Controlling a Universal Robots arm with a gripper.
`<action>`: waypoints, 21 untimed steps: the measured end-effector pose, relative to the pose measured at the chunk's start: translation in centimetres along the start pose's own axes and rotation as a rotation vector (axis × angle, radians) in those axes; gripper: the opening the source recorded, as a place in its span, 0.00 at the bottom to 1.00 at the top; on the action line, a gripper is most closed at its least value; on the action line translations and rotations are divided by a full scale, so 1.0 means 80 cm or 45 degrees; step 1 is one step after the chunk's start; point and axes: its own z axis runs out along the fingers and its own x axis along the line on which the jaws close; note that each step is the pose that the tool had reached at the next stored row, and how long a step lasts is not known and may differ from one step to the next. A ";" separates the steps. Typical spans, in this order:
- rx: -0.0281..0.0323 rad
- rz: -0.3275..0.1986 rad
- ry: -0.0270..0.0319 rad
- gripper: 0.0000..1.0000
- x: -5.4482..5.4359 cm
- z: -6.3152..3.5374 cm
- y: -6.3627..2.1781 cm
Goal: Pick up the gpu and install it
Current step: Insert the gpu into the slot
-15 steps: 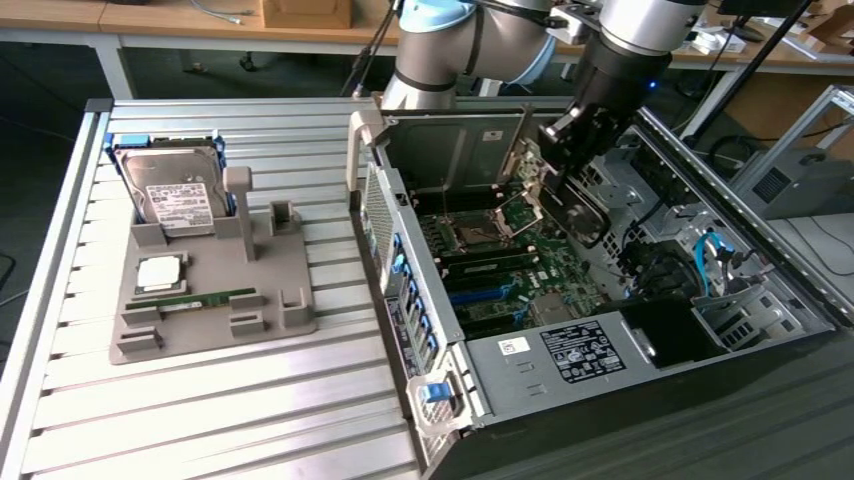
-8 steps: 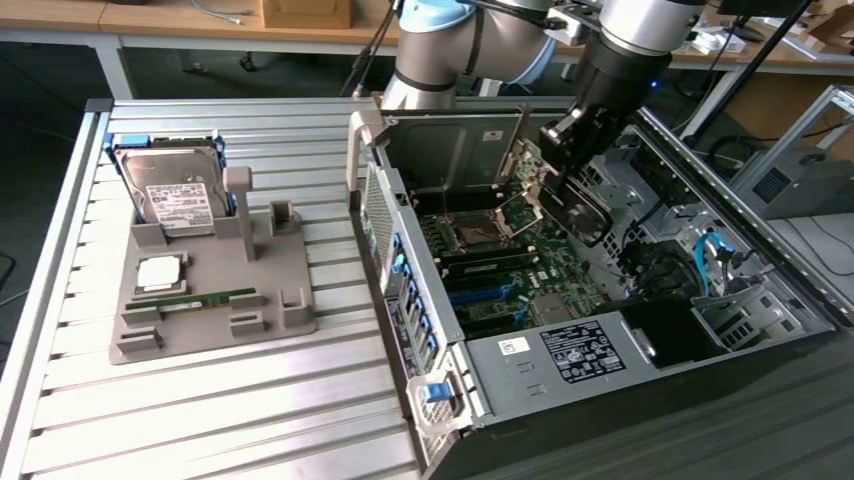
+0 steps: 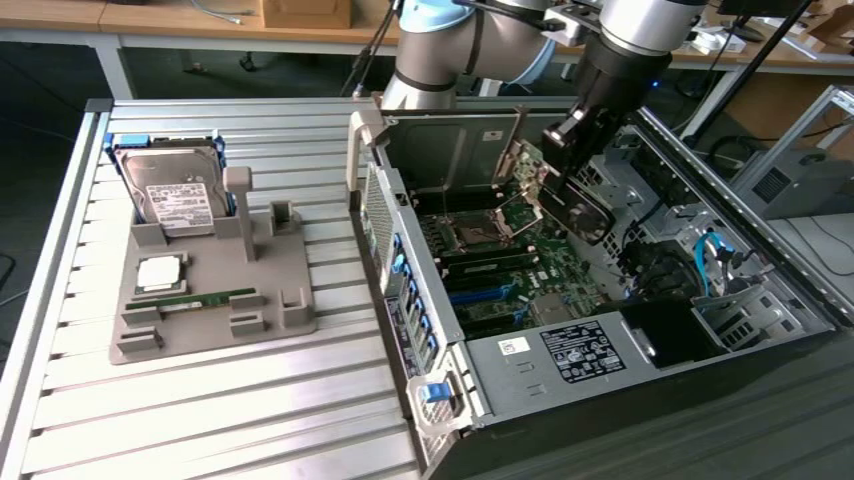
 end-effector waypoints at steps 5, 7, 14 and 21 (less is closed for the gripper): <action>-0.0017 -0.064 0.0007 0.27 0.000 0.000 0.000; -0.0024 -0.089 0.0010 0.27 0.000 0.000 0.000; -0.0040 -0.149 0.0017 0.27 0.000 0.000 0.000; -0.0060 -0.222 0.0025 0.27 0.000 0.000 0.000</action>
